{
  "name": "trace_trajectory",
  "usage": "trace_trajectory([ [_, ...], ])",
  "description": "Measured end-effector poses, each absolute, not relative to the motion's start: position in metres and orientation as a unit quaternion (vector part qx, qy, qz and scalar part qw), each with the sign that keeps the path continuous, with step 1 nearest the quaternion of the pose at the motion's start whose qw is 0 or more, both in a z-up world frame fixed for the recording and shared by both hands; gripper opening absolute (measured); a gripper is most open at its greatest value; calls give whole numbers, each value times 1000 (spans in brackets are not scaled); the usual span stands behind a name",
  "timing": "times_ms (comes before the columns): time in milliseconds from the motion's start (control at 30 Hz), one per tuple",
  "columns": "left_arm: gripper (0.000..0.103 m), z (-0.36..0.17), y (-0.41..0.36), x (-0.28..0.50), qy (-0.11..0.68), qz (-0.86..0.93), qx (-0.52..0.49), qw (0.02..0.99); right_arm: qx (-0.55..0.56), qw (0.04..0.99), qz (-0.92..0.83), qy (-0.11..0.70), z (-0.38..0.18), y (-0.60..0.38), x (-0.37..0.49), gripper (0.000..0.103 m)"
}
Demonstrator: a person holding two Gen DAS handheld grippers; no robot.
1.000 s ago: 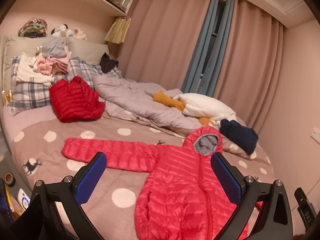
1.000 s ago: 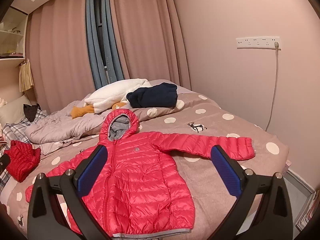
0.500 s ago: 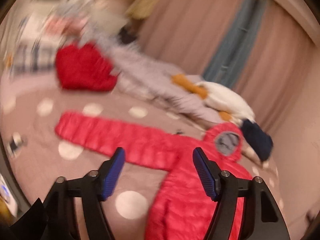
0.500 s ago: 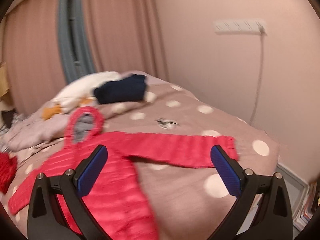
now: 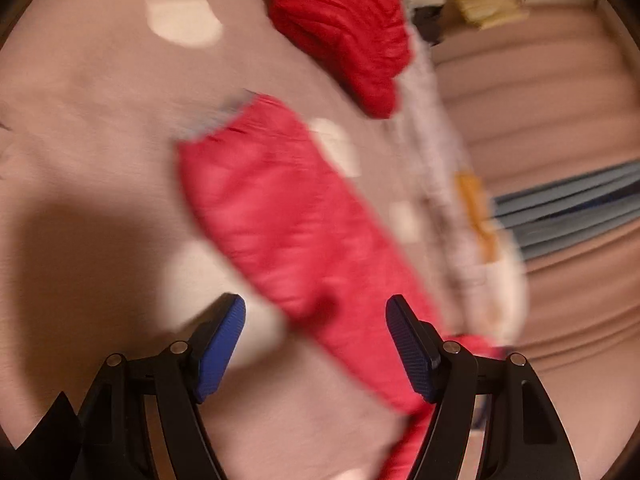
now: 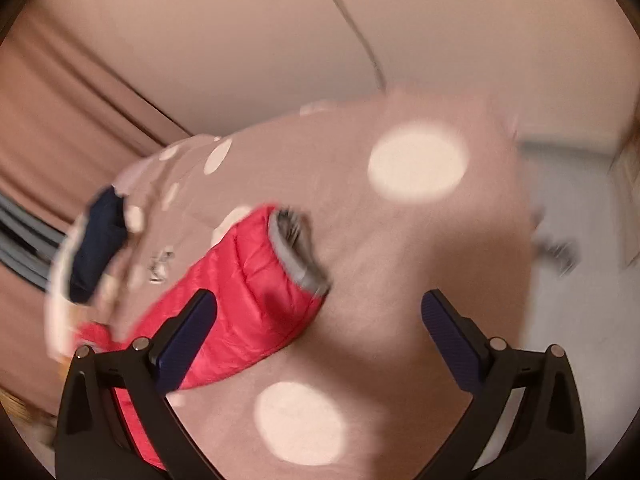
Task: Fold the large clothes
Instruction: 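Grasp the sleeve cuff with the right tool while the left tool grasps the other sleeve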
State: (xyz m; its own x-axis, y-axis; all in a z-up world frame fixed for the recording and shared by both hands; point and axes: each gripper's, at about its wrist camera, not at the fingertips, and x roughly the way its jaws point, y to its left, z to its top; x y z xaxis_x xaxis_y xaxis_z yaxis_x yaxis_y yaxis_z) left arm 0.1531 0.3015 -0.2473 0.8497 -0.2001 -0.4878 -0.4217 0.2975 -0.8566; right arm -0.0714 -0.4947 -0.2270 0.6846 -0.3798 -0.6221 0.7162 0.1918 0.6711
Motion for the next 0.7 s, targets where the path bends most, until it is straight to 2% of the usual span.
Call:
trace_trajectory([
  [100,74,-259,300,166,246,58,-604,755,477,769,-397,155,-222,-478,-50,103],
  [233,73,-253,288,195,263,35,-569,779,495,803,-296,151,-226,-475,-7,103],
  [267,63,-253,286,201,267,39,-559,784,493,804,-296,151,-227,-475,0,103],
  [300,44,-254,284,205,279,58,-544,789,485,805,-307,150,-226,-476,7,103],
  [333,34,-257,283,209,291,78,-534,790,482,805,-314,146,-226,-477,13,103],
  [367,24,-260,283,209,297,90,-530,789,483,805,-313,141,-228,-481,16,97],
  [400,19,-263,285,207,289,91,-533,790,489,805,-307,137,-229,-486,18,90],
  [433,18,-265,286,204,289,92,-538,787,501,800,-302,137,-234,-492,18,67],
  [467,17,-267,288,202,289,90,-543,784,514,791,-301,141,-239,-497,19,39],
  [533,14,-269,290,198,287,85,-553,778,567,758,-296,132,-258,-513,12,13],
  [567,13,-269,291,196,288,85,-557,775,596,744,-283,106,-264,-516,5,8],
  [633,13,-263,292,188,295,95,-548,777,618,733,-268,94,-264,-517,-7,8],
  [700,12,-252,292,189,309,111,-510,795,584,752,-283,114,-252,-514,-13,9],
])
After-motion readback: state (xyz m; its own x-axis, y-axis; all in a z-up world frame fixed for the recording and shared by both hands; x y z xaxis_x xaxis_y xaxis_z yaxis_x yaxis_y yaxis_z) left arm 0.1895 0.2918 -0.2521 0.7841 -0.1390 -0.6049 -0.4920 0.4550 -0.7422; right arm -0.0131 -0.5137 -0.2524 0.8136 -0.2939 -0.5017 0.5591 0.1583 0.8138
